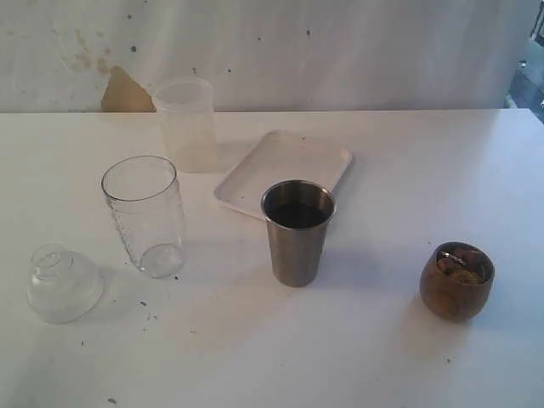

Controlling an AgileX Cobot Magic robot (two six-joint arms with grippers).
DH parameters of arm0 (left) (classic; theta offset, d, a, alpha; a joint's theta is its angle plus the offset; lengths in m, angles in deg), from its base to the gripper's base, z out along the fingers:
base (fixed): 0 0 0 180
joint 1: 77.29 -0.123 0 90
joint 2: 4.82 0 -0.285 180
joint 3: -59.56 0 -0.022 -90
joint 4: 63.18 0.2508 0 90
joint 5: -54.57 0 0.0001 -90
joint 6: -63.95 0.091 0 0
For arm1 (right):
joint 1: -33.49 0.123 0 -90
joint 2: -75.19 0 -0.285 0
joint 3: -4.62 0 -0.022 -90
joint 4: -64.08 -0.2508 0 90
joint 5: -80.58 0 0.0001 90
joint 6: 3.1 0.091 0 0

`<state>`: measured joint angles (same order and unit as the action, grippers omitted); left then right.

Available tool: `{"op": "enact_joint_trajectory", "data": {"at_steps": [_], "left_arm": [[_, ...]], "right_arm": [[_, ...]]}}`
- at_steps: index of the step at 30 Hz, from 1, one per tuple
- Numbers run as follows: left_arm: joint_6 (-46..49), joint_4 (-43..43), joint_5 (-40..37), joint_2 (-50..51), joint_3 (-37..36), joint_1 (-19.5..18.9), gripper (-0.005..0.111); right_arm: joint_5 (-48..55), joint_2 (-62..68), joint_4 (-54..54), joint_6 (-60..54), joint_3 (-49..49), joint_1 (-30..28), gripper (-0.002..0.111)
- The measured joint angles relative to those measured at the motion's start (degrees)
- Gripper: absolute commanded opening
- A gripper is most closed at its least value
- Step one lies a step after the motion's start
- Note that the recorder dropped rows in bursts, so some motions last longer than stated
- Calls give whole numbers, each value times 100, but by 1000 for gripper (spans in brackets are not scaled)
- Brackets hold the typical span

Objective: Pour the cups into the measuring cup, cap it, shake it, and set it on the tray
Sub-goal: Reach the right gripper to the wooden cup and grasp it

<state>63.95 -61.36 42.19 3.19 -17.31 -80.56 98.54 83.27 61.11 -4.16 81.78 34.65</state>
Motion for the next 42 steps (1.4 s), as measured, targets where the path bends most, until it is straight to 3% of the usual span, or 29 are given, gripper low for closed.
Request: {"op": "enact_joint_trajectory", "data": {"at_steps": [11, 13, 15, 16, 17, 18, 21, 30, 42], "left_arm": [[0, 0, 0, 0, 0, 0, 0], [0, 0, 0, 0, 0, 0, 0], [0, 0, 0, 0, 0, 0, 0], [0, 0, 0, 0, 0, 0, 0], [0, 0, 0, 0, 0, 0, 0], [0, 0, 0, 0, 0, 0, 0], [0, 0, 0, 0, 0, 0, 0], [0, 0, 0, 0, 0, 0, 0], [0, 0, 0, 0, 0, 0, 0]], "right_arm": [[-1250, 0, 109, 0, 0, 0, 0], [-2004, 0, 49, 54, 0, 0, 0], [-2349, 0, -208, 591, 0, 0, 7], [-2382, 0, -238, 668, 0, 0, 27], [-2406, 0, -262, 772, 0, 0, 39], [-2406, 0, -262, 798, 0, 12, 65], [-2415, 0, -275, 845, 0, 23, 98], [-2991, 2102, 209, 857, 0, 23, 92], [-5442, 5762, 766, 685, 0, 23, 92]]}}
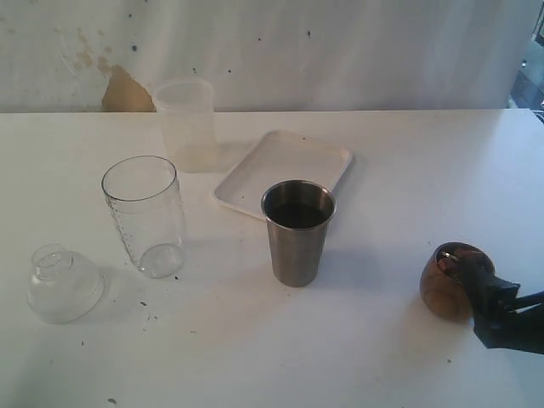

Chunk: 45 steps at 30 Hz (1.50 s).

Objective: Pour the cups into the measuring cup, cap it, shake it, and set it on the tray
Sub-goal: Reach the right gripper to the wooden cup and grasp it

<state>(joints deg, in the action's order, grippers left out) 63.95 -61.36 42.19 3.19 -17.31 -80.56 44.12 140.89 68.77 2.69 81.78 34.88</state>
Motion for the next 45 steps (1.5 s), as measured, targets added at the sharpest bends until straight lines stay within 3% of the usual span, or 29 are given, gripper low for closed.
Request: {"op": "enact_joint_trajectory", "data": {"at_steps": [10, 21, 35, 40, 45], "left_arm": [[0, 0, 0, 0, 0, 0, 0], [0, 0, 0, 0, 0, 0, 0], [0, 0, 0, 0, 0, 0, 0], [0, 0, 0, 0, 0, 0, 0], [0, 0, 0, 0, 0, 0, 0]], "right_arm": [[-1828, 2485, 4, -420, -23, 0, 92], [-2301, 4073, 4, -579, -562, 23, 92], [-2368, 4679, 4, -579, -1058, 23, 92], [-2368, 4677, 4, -623, -1067, 23, 75], [-2368, 4677, 4, -633, -1067, 23, 40]]}}
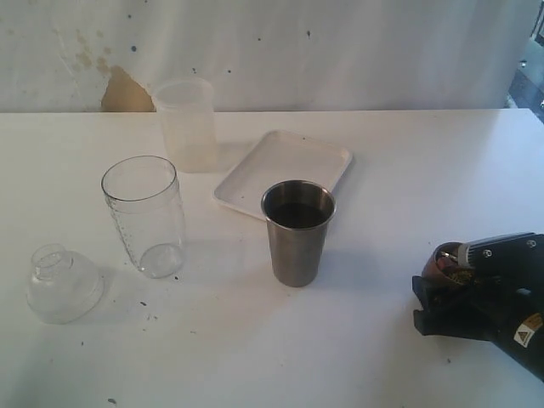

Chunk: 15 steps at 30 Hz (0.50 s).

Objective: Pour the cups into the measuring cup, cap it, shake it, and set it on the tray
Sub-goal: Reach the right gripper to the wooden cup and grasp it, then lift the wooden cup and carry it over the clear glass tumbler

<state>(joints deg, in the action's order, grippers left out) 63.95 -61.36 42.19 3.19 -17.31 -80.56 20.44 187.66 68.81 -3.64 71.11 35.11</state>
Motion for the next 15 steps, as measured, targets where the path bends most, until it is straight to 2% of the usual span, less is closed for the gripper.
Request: {"op": "enact_joint_trajectory", "data": {"at_steps": [4, 5, 11, 15], "left_arm": [[0, 0, 0, 0, 0, 0, 0], [0, 0, 0, 0, 0, 0, 0], [0, 0, 0, 0, 0, 0, 0], [0, 0, 0, 0, 0, 0, 0]], "right_arm": [[0, 0, 39, -11, 0, 0, 3], [0, 0, 75, -11, 0, 0, 0], [294, -371, 561, -11, -24, 0, 0], [1117, -1212, 768, 303, -376, 10, 0]]}}
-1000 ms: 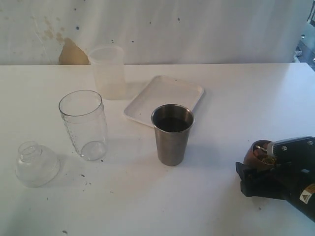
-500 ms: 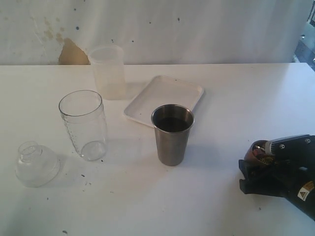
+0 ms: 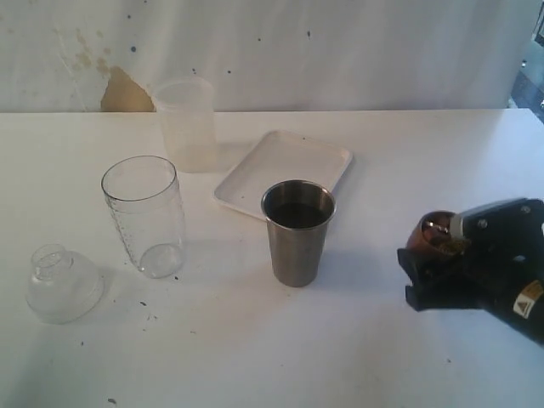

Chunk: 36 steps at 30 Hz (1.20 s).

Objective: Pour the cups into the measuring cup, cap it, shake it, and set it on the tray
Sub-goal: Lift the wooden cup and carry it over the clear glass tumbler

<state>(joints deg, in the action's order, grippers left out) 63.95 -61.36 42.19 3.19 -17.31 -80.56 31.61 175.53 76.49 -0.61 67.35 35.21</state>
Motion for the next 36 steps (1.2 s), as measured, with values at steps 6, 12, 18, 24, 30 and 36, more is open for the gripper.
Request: {"op": "enact_joint_trajectory", "data": {"at_steps": [6, 12, 18, 24, 30, 36], "left_arm": [[0, 0, 0, 0, 0, 0, 0], [0, 0, 0, 0, 0, 0, 0], [0, 0, 0, 0, 0, 0, 0], [0, 0, 0, 0, 0, 0, 0], [0, 0, 0, 0, 0, 0, 0], [0, 0, 0, 0, 0, 0, 0]], "right_arm": [[1851, -1251, 575, 950, -1187, 303, 0], [3768, -1440, 1155, 1654, -3298, 1394, 0], [4257, -351, 1223, 1676, -4849, 2465, 0], [4795, 1358, 1276, 1194, -6374, 3148, 0], [5131, 1924, 1298, 337, -7221, 3359, 0], [5228, 1950, 1298, -370, -7456, 3359, 0]]}}
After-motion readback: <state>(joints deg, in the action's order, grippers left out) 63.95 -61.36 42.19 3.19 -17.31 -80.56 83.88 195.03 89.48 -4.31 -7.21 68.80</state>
